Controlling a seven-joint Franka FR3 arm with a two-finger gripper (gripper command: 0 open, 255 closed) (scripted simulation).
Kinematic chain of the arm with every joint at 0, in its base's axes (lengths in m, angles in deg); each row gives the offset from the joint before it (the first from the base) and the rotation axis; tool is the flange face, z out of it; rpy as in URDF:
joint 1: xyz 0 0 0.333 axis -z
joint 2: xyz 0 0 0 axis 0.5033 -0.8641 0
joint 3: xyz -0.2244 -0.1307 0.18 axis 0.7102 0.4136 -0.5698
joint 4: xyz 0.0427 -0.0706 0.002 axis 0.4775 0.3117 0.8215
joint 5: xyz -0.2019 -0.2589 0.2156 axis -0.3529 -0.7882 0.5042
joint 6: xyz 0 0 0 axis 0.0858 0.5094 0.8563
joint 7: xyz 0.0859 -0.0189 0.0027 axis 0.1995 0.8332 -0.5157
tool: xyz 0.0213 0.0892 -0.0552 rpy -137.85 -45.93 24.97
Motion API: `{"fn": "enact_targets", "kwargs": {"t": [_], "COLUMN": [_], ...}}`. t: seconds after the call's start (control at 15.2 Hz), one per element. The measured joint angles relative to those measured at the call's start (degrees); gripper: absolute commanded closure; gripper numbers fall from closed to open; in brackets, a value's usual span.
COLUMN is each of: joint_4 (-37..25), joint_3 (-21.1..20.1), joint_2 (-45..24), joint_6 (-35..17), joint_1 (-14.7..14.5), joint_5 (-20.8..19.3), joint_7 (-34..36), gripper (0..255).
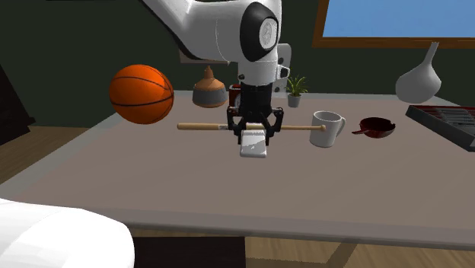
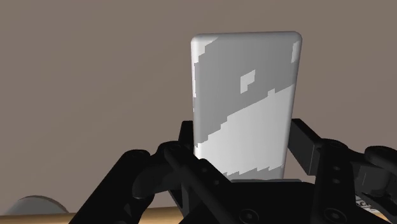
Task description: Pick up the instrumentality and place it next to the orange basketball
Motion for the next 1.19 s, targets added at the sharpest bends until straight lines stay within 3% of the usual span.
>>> {"fn": "enact_targets", "kwargs": {"t": [1.19], "joint_4": [-10.0], "joint_3": [-2.4], "joint_2": [4.8], "joint_6": [14.6], "joint_1": [0.1], "joint_5": [-0.5], "joint_7": [1.0], "gripper": [255]}}
